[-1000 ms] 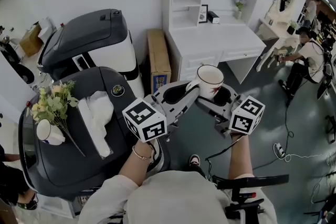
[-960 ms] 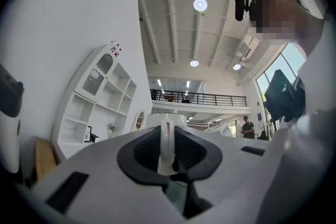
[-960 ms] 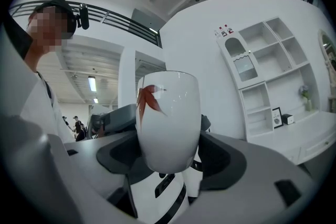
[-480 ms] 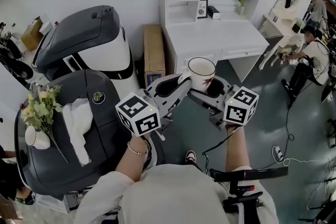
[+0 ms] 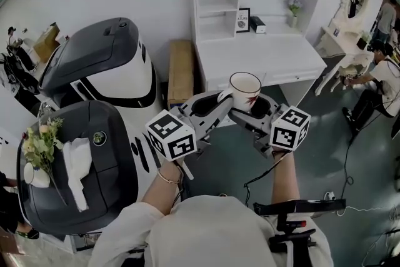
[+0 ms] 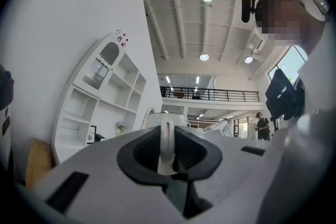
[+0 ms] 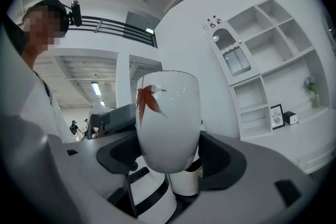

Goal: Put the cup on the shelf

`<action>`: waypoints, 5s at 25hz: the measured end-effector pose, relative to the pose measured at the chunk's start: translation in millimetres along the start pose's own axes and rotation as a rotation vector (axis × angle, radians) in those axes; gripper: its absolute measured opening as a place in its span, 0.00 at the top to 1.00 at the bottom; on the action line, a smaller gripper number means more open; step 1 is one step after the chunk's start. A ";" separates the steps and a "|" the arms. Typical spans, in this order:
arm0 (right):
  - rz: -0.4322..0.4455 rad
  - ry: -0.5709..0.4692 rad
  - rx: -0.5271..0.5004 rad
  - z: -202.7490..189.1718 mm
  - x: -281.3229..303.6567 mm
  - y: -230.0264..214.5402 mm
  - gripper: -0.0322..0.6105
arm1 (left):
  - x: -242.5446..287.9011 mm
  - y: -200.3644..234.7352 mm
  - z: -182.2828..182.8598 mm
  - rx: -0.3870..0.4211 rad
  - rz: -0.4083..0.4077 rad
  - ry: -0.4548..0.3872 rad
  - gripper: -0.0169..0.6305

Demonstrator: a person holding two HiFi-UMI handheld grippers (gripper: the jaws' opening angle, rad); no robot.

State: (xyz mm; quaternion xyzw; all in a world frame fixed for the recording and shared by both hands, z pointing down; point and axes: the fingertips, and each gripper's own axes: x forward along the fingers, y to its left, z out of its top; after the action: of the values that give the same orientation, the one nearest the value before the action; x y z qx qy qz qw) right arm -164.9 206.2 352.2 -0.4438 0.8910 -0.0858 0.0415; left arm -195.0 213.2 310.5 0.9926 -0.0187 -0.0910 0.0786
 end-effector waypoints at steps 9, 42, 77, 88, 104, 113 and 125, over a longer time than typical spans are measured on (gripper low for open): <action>0.016 0.007 0.011 12.5 -15.6 -64.3 0.43 | 62.9 24.7 -7.1 0.009 0.020 0.001 0.88; 0.008 0.001 0.040 15.7 -4.8 -248.1 0.43 | 200.8 141.9 -43.8 0.013 0.015 0.040 0.88; 0.000 0.057 0.005 67.9 93.9 -450.6 0.43 | 317.2 339.5 -20.7 0.006 0.001 0.007 0.88; 0.047 0.120 -0.013 68.8 155.0 -486.9 0.43 | 311.0 409.3 -14.0 -0.002 0.055 -0.028 0.88; 0.200 0.101 -0.011 65.3 211.9 -504.7 0.43 | 293.7 461.5 -10.9 0.024 0.185 -0.019 0.88; 0.383 0.096 -0.034 80.9 243.8 -525.4 0.43 | 300.0 493.5 3.2 0.085 0.357 -0.019 0.88; 0.553 0.128 -0.088 94.0 263.2 -550.1 0.43 | 315.1 517.6 11.3 0.165 0.533 -0.033 0.88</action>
State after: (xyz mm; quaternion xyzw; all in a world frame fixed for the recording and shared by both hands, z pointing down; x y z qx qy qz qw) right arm 121.8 -340.1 364.8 -0.1789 0.9819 -0.0602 -0.0122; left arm 100.8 -315.6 326.0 0.9540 -0.2879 -0.0815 0.0184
